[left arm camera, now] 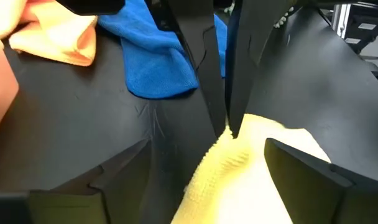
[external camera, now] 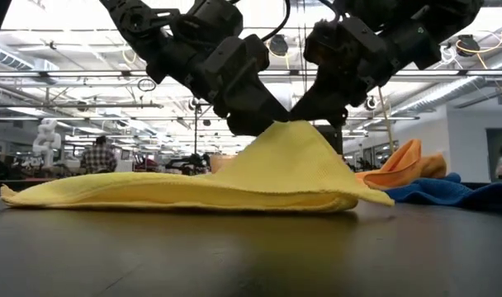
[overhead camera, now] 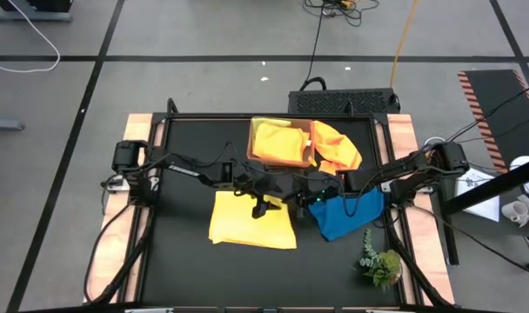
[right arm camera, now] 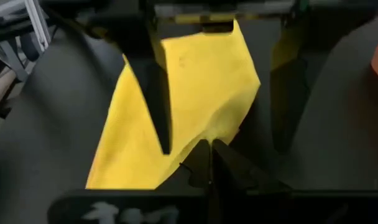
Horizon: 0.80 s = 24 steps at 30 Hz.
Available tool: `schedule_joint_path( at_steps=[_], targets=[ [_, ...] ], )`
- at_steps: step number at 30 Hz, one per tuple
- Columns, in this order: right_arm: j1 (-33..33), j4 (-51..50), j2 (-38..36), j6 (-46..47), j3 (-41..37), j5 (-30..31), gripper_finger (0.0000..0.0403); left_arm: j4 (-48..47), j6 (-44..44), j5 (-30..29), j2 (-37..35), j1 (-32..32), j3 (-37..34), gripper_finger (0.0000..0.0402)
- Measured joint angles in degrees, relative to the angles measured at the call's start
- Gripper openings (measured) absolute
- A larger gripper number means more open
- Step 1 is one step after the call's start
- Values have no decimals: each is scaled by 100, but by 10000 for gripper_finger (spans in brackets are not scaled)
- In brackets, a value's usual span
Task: Fold microfiber towels
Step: Fold the yellow microfiber cloth
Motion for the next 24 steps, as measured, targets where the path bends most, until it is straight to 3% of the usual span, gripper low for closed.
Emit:
schedule_joint_path(
  at_steps=[6, 13, 18, 24],
  targets=[
    [0, 21, -20, 5, -4, 0, 1, 49, 186, 0, -1, 0, 0, 202],
    [0, 18, -22, 19, -4, -53, 6, 25, 797, 241, -1, 0, 0, 19],
    [0, -338, -22, 362, -41, -282, 55, -164, 1022, 202, -81, 0, -7, 6],
    [3, 12, -20, 981, -498, -284, 164, -224, 1155, -37, -267, 0, 4, 4]
  ],
)
